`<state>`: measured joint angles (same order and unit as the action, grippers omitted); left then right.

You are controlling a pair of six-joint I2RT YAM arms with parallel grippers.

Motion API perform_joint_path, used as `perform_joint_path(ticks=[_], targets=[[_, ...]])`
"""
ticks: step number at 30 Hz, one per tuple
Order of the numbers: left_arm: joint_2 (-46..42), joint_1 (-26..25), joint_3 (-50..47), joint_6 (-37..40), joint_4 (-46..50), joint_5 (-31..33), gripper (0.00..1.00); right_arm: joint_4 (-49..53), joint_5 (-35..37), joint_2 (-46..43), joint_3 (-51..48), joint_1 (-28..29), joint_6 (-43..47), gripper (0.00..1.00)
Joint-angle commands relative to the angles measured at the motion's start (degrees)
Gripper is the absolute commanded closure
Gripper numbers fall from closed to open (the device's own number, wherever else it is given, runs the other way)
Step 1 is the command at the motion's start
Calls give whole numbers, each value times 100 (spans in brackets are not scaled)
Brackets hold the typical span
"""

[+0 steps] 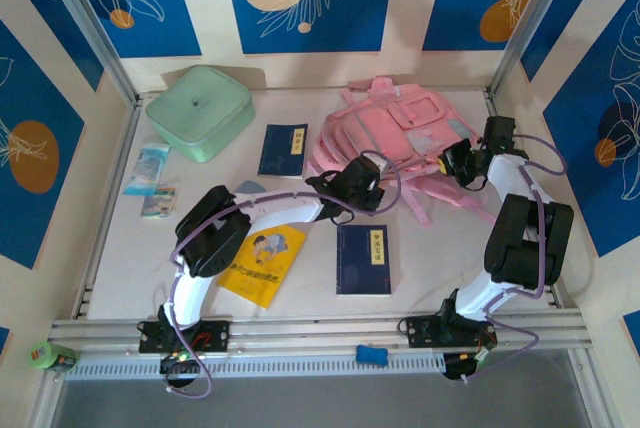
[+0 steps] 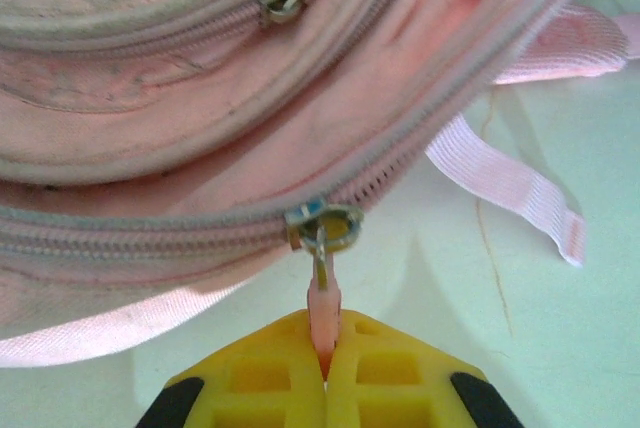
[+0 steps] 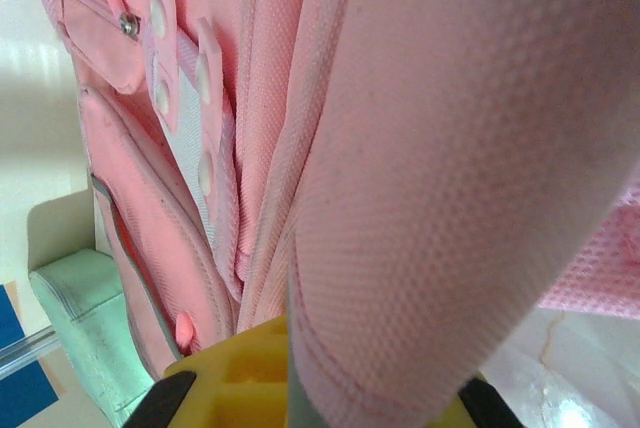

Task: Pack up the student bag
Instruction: Unzip the student bag at the center of the table.

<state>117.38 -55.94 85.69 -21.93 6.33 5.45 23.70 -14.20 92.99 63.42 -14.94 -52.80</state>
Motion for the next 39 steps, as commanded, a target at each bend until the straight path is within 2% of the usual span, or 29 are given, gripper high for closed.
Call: perform_joint_path(ticks=[1,5,7,10,13,18,25,28,31,36,39], targets=[[-124,8,275,26,-64,-520,100,-152,-278,3,352,-33,285,84],[-1,13,530,-30,-66,-651,100,64,-328,-247,157,-55,434,57],[23,9,606,37,-74,-717,100,169,-452,-503,-84,-130,470,49],[1,8,720,136,129,-659,100,117,-935,-977,-601,-262,442,39],[-43,13,666,188,132,-742,100,439,-1209,-1289,-831,-255,540,34],[-36,5,703,229,197,-923,100,584,-1818,-1607,-1273,-28,414,30],[-42,4,690,193,186,-909,100,-88,-2219,-1537,-1695,543,-215,28],[-65,4,677,181,168,-884,100,-372,-2095,-1363,-1692,780,-525,28],[-63,10,668,180,195,-853,100,-753,-1650,-1252,-1804,1026,-857,29],[-88,4,642,167,243,-854,100,-1356,-1280,-861,-1884,1161,-1403,35],[-84,4,642,180,264,-844,100,-1385,-963,-683,-1793,1315,-1437,40]])
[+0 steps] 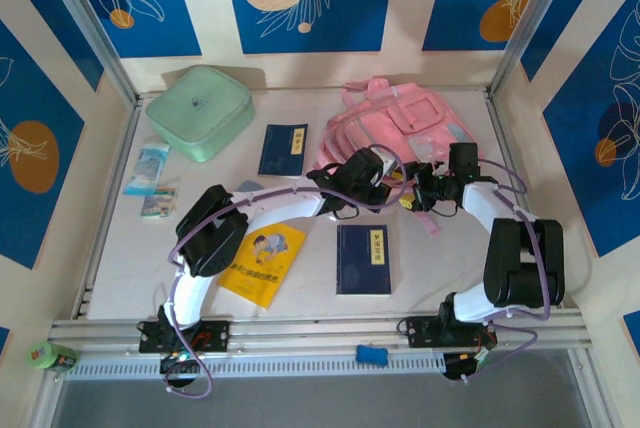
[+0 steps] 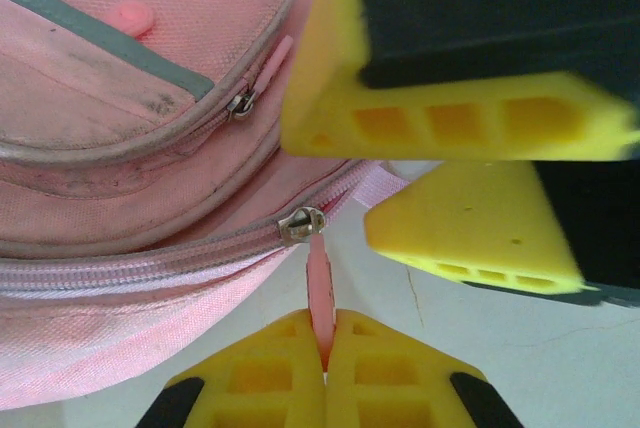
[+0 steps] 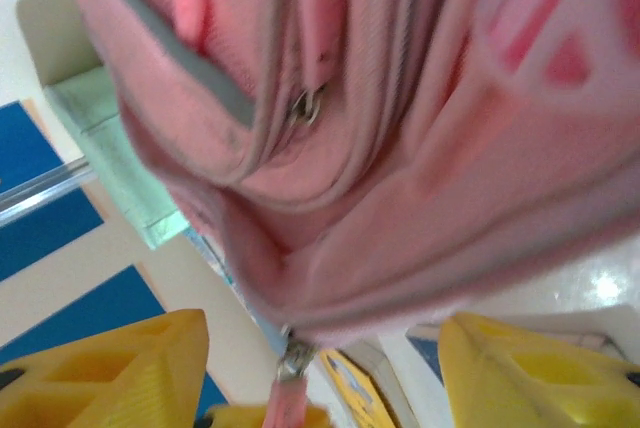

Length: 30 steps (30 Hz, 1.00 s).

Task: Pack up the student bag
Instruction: Unzip the student bag at the center of the table.

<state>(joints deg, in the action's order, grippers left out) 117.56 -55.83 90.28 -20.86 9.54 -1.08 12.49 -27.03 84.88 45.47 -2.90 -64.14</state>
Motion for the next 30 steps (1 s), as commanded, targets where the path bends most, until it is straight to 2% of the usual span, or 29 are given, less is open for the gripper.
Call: perform_joint_path(ticks=[1,6,12,14,24,30], targets=[[-101,-3,183,72,-58,-190,100,-261,433,180,30,141,-269,43],[-78,-6,163,56,-51,-186,100,-376,520,482,107,20,-207,64],[-236,26,-131,86,-41,92,100,181,595,505,401,-94,356,88],[-308,67,-249,92,-14,172,100,331,584,420,426,-185,546,93],[-753,496,-1143,146,-161,196,100,1200,418,185,934,-897,1690,100],[-863,778,-1396,89,-238,57,100,1341,497,405,1365,-1172,1887,100]])
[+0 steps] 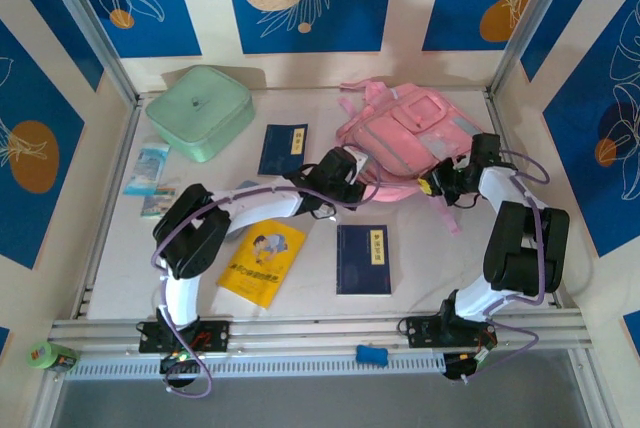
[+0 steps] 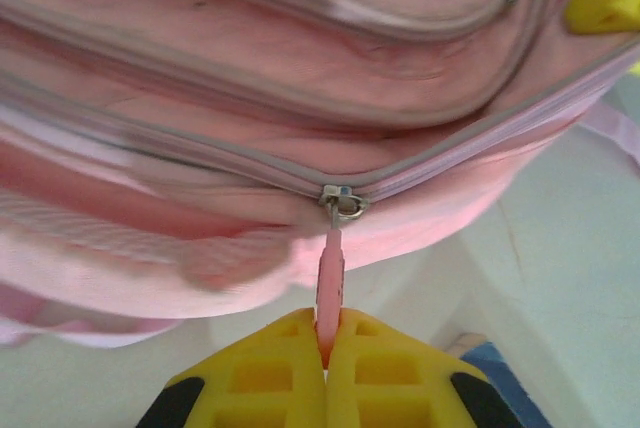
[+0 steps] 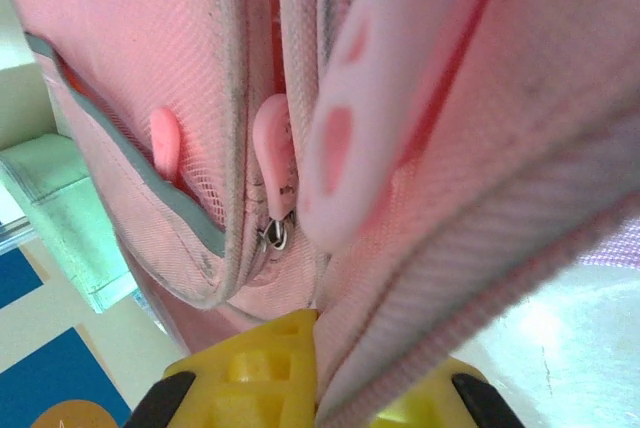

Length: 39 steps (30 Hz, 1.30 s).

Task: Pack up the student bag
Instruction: Unzip the student bag at the center of the table.

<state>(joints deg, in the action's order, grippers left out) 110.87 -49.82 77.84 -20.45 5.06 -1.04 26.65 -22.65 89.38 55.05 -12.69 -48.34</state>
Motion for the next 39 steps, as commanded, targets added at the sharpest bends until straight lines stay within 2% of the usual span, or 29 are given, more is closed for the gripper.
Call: perform_joint_path(ticks=[1,3,6,10,13,16,18,22,26,33,36,39], targets=[[-191,190,-154,72,212,35,100,-58,68,8,481,-228,332,100],[-182,188,-123,95,262,29,100,-57,77,125,621,-264,372,100],[-171,183,-37,72,225,-206,100,-38,-105,270,769,-250,412,91],[-136,157,62,13,74,-383,100,185,-244,167,740,-136,542,71],[-61,157,185,6,94,-449,100,426,-310,-112,508,-144,631,52],[-57,153,231,14,118,-510,100,652,-369,-482,198,-121,531,41],[-65,157,231,36,97,-499,100,487,-596,-676,-106,33,237,38],[-48,152,255,50,100,-485,100,108,-663,-759,-417,640,-539,35],[-48,148,266,30,93,-520,100,-632,-317,-570,-550,1193,-1447,36],[-67,139,290,95,133,-531,100,-922,347,240,32,1653,-1785,39],[-92,139,314,135,184,-546,100,-938,331,618,243,1750,-1752,47],[-142,131,289,188,221,-564,100,-916,401,888,497,1899,-1542,64]])
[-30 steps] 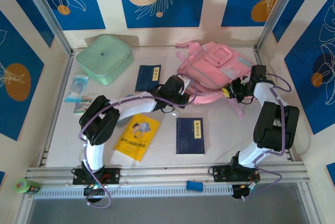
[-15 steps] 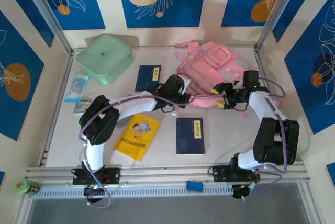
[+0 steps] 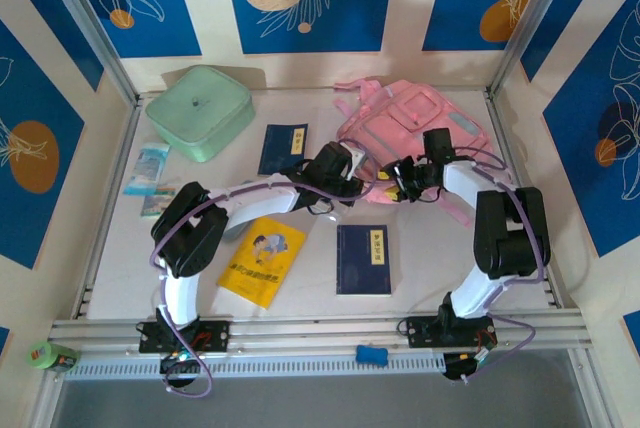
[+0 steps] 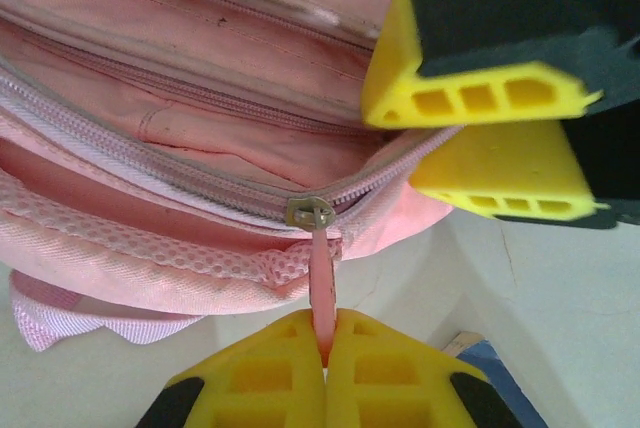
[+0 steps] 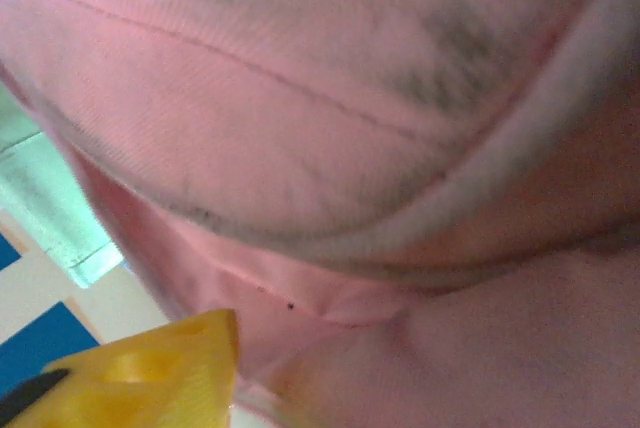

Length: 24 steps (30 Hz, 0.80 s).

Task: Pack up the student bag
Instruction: Unzip the student bag at the center of the table.

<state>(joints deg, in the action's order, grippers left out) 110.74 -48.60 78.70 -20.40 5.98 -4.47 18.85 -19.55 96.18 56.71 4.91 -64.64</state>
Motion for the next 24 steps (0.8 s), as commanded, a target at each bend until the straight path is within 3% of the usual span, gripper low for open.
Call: perform_joint_path(ticks=[1,4,8,14,24], targets=[[-152,8,184,203,174,-208,100,-48,105,306,478,197,223,71],[-239,8,80,221,294,-146,100,190,160,491,797,336,640,88],[-447,-37,-156,148,405,-159,100,488,161,514,1072,463,1405,99],[-744,-177,-494,58,791,19,100,1265,190,142,1132,305,2607,100],[-501,-98,-356,45,854,488,100,1863,-64,-536,840,-1022,3227,100]])
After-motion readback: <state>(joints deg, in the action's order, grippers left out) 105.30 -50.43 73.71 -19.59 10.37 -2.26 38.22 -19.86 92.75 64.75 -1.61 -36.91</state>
